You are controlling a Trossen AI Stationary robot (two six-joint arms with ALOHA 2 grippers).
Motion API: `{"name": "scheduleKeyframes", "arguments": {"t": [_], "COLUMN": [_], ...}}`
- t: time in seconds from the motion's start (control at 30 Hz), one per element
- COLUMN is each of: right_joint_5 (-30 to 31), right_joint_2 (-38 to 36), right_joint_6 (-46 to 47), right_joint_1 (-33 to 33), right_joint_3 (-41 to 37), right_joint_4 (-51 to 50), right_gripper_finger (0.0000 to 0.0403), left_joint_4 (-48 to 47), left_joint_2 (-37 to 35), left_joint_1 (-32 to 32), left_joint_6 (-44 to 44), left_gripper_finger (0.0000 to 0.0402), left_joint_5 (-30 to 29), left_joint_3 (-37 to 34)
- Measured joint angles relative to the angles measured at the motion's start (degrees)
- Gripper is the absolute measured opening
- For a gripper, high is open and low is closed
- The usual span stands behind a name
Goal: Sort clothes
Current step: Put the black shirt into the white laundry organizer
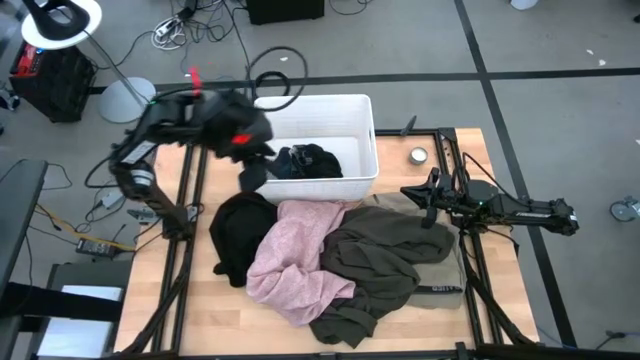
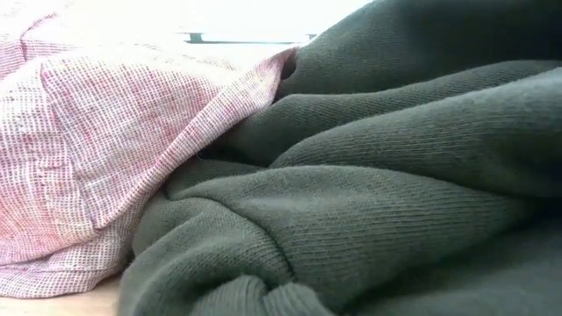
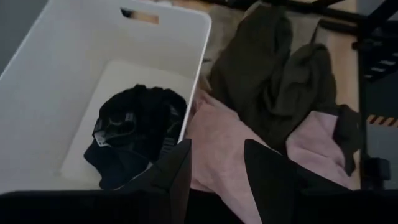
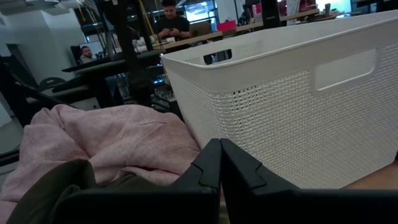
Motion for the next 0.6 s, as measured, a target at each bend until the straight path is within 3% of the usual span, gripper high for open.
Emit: {"name": "scheduleKeyframes", "arguments": {"t": [0.3,0.47,0.6], "right_joint_5": [0.0,-0.01,0.0], "right_joint_2": [0.0,0.01,0.01], "right_joint_6": [0.0,0.0,0.0], "right_joint_1": [-0.02,0.0,-0.02], "right_joint_3": [0.0,0.0,0.0], "right_joint_4": [0.0,-0.02,-0.02], "right_gripper_finger": [0.0007,0.0007,0.0007], "left_joint_4": [0.14,0.91,7.98], "left_joint_2": [-5.89,-10.63,-16.74], "left_joint_1": [-10.42,-16.7,-20.95], "left_joint_6": [-6.31,-11.77,-16.99], "left_gripper_finger": [0.0152,0.0152,0.0152], "left_joint_5": [-4.86,-9.18,-10.63], "left_joint_3": [-2.09,-14.21,-28.22]}}
